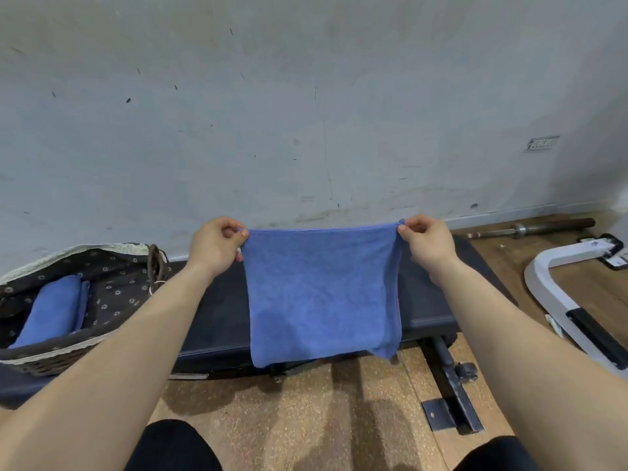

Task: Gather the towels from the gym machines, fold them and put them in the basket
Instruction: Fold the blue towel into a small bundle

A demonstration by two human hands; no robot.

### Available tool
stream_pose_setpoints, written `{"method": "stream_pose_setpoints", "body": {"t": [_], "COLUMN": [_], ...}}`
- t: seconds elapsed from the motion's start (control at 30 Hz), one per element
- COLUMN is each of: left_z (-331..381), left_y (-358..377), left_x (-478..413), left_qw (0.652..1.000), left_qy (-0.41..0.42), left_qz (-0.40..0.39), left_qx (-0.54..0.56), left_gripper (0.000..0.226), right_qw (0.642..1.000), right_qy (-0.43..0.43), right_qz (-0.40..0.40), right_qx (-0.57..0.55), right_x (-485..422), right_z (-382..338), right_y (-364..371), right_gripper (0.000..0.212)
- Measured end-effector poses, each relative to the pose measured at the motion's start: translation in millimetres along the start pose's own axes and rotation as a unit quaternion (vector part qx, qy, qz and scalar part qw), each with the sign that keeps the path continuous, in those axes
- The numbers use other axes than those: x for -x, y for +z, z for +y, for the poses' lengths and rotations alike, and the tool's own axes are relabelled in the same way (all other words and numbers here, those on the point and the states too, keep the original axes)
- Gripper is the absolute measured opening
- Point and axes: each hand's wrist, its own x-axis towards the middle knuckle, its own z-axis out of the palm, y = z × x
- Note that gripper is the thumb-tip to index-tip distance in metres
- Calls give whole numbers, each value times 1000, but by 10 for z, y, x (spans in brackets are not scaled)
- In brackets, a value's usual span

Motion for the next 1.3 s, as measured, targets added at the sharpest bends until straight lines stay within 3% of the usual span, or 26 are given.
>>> {"method": "stream_pose_setpoints", "body": {"t": [0.2,0.33,0.5,0.63,0.77,0.93,1.17,1.3], "left_z": [-148,-199,-223,-298,-480,-688,-976,-1046], "left_y": [346,445,466,444,388,349,352,390], "left_x": [-626,-989,-1181,-919,-446,53,246,288], "left_qw": [998,998,998,998,999,989,935,917], "left_qy": [-35,-26,-25,-40,-17,35,136,164], "left_qz": [-15,-12,8,7,-27,-91,-177,-177], "left_qx": [55,50,59,57,-25,-113,-277,-318], "left_gripper": [12,17,14,10,7,12,13,11], "right_qw": [992,989,983,982,996,992,980,977], "right_qy": [82,91,80,65,48,30,39,23], "right_qz": [-13,-42,-59,-52,-54,-96,-103,-96], "right_qx": [-93,-112,-155,-172,-49,72,166,188], "right_x": [-576,-909,-1088,-893,-544,-155,53,96], "right_z": [115,101,48,156,518,785,929,999], "right_y": [338,474,521,501,375,168,241,300], "right_gripper": [12,18,9,22,30,5,4,6]}}
